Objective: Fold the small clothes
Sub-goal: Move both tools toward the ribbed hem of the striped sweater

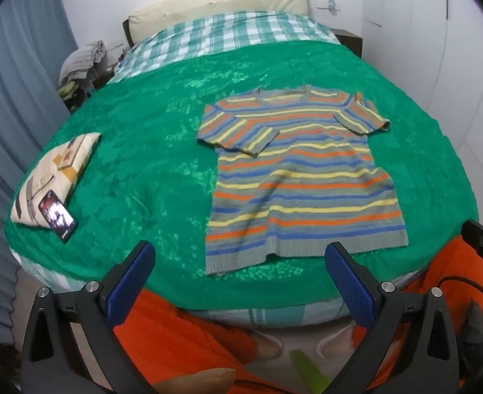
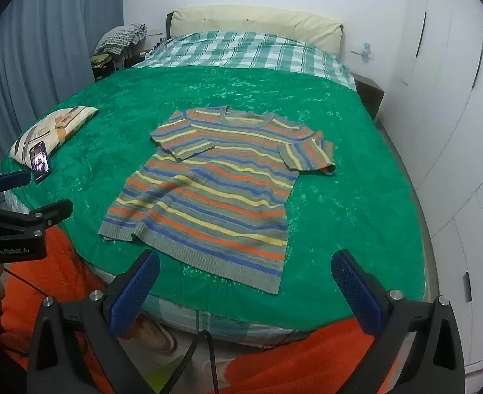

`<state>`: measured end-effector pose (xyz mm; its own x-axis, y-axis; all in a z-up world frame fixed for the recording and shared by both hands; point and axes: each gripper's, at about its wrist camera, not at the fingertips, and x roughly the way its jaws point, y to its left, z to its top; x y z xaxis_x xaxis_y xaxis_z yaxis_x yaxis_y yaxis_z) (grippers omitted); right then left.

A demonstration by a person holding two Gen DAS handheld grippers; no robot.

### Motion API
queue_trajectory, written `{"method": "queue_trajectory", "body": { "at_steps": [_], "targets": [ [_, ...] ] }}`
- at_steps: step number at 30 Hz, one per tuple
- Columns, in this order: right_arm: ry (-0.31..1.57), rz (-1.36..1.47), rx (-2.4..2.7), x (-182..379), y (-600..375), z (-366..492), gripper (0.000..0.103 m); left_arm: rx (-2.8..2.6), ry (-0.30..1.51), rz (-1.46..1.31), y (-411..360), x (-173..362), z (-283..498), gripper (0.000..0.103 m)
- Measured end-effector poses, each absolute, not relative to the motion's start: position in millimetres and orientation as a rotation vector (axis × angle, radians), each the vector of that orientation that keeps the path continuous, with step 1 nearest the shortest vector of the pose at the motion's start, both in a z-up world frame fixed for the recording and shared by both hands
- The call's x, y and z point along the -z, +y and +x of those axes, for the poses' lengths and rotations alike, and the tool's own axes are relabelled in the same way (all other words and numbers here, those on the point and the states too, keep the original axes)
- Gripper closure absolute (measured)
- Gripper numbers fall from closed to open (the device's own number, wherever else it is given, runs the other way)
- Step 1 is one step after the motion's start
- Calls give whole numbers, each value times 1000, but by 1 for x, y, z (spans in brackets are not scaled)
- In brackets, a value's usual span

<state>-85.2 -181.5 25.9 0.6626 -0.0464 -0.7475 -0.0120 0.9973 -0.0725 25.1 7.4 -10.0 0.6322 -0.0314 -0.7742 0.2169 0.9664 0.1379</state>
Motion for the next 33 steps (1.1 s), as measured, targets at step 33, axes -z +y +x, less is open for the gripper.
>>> {"method": "queue_trajectory", "body": {
  "at_steps": [33],
  "targets": [
    [883, -79, 7, -10, -173, -59, 0, 119, 951, 236, 1, 37, 38, 0]
  ]
}}
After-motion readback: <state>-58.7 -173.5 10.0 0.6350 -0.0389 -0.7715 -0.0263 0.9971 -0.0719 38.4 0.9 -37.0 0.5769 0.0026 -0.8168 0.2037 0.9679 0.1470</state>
